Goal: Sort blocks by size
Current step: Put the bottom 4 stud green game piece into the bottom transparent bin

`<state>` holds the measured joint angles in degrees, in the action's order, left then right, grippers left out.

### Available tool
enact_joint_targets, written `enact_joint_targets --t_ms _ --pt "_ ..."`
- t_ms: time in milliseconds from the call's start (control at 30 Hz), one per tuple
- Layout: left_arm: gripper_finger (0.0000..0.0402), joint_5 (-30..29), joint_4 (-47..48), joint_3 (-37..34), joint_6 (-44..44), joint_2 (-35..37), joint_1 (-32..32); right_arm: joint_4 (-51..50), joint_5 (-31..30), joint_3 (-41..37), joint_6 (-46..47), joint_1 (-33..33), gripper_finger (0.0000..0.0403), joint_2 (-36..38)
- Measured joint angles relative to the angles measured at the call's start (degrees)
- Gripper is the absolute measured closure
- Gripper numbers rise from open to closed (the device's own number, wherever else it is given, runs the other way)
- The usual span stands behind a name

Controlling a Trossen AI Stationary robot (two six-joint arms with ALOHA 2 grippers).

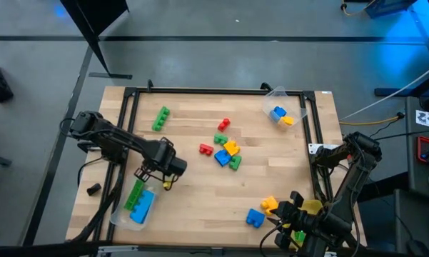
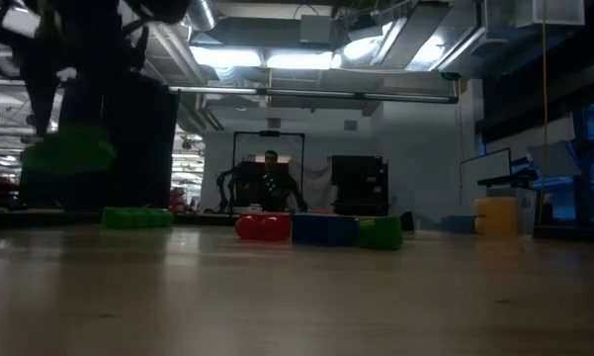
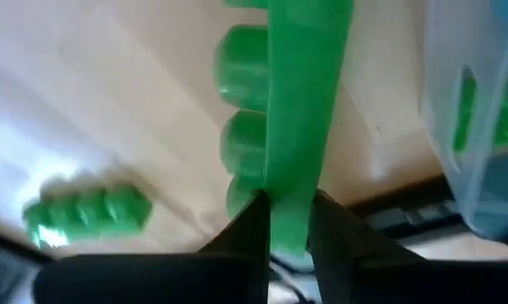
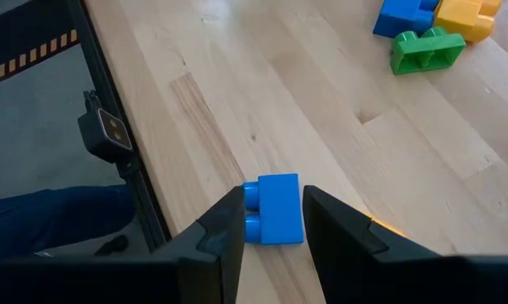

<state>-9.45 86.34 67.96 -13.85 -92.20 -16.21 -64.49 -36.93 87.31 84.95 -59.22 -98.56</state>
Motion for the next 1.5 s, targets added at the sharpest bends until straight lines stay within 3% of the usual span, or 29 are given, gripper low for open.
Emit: enact_joint_targets --t_ms 100,233,400,567,767,900,1133,1300,1400,1500 --pt "0.0359 0.59 3.99 3.56 4.5 0.09 -0.75 0.0 0.55 0.0 0.0 -0.01 0.0281 -0.01" --pt "0.0379 6.26 3.25 6.84 8.9 1.16 -2.27 -0.07 0.56 0.0 0.0 -0.01 0.0281 0.0" --pt "0.0399 6.38 2.86 7.26 10.34 1.14 -3.66 -0.04 0.53 0.0 -2.76 -0.02 0.0281 0.0" --pt "0.0376 6.34 -0.62 7.26 15.07 1.11 -4.22 0.04 0.53 0.0 -2.95 0.0 0.0281 0.0" --pt "0.0337 7.36 -9.31 7.26 36.8 1.09 -3.25 0.07 0.53 0.0 -2.95 -0.02 0.0281 0.0" --pt "0.0302 10.72 -16.16 7.26 45.42 1.07 -2.8 0.08 0.53 0.0 -2.96 -0.01 0.0281 -0.01" --pt "0.0252 10.23 -29.53 7.26 46.64 0.3 -4.78 0.07 0.49 0.0 -2.97 0.0 0.0281 -0.02" --pt "0.0233 7.8 -31.45 7.26 46.4 -3.21 -6.75 0.31 -1.72 0.0 -3.33 0.43 0.0281 0.0" --pt "0.0227 7.78 -31.49 7.24 46.39 -5.85 -7.5 0.14 -4.54 0.77 -7.67 1.68 0.0281 0.23" --pt "0.0226 7.73 -31.56 7.24 46.91 -8.08 -7.98 0.33 -4.24 4.53 -18.77 3.79 0.0281 1.73"
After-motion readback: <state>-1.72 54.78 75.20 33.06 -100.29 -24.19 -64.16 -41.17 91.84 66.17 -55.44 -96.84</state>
